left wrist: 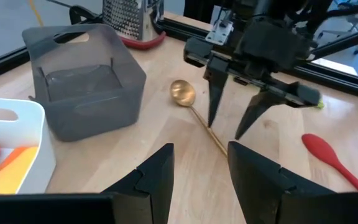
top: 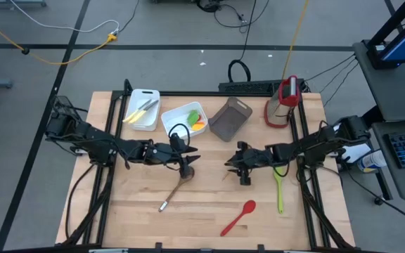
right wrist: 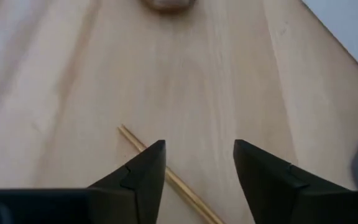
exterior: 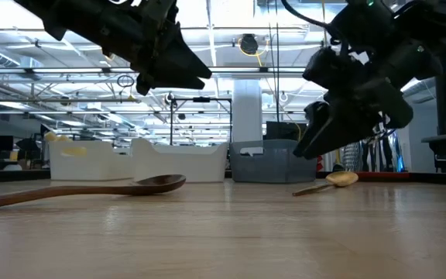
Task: Pick & Place Kitchen Items
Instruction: Put the gold spoon into the black bin
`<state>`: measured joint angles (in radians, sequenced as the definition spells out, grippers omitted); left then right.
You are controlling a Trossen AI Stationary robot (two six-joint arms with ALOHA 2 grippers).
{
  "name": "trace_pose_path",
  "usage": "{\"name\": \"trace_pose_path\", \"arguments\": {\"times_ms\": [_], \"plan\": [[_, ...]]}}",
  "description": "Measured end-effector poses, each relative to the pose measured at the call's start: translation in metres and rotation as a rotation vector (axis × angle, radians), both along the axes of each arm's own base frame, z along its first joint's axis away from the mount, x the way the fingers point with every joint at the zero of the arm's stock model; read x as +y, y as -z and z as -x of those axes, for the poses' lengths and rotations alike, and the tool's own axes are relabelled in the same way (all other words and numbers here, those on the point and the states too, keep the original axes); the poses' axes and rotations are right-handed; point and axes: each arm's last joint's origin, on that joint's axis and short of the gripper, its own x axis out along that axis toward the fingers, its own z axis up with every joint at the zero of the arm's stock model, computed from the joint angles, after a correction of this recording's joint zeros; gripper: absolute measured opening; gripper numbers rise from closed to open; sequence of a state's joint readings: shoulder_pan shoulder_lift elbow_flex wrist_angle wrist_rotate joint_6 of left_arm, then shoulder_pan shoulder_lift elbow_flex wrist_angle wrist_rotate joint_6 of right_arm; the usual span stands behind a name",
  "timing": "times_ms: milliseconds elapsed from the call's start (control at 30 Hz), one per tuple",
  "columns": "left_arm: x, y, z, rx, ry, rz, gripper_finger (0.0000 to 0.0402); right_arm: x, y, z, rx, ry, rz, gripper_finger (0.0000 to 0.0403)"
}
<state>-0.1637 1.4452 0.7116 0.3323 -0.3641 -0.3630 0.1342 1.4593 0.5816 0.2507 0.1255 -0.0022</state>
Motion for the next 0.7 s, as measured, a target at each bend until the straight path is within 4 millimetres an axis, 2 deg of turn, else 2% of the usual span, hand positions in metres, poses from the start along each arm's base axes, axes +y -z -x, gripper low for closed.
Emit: {"name": "trace_pose_path", "arguments": {"times_ms": [100, 267, 433, 700], "plan": [[0.0, 0.0, 0.0, 0.0, -0.002, -0.002, 0.0152, -0.008, 0.004, 0.002, 0.054, -0.038, 0.042, 0.0199], [0.0, 0.0, 0.0, 0.001, -0.002, -0.002, 0.0152, -0.026, 0.01, 0.008, 0.152, -0.089, 0.004, 0.0207], [0.0, 0.001, 0.0, 0.017, 0.006, -0.025, 0.0152, -0.043, 0.011, 0.01, 0.167, -0.15, -0.061, 0.0208], [0.0, 0.002, 0.001, 0.024, 0.007, -0.029, 0.0152, -0.054, 0.014, 0.015, 0.188, -0.234, -0.134, 0.0208]]}}
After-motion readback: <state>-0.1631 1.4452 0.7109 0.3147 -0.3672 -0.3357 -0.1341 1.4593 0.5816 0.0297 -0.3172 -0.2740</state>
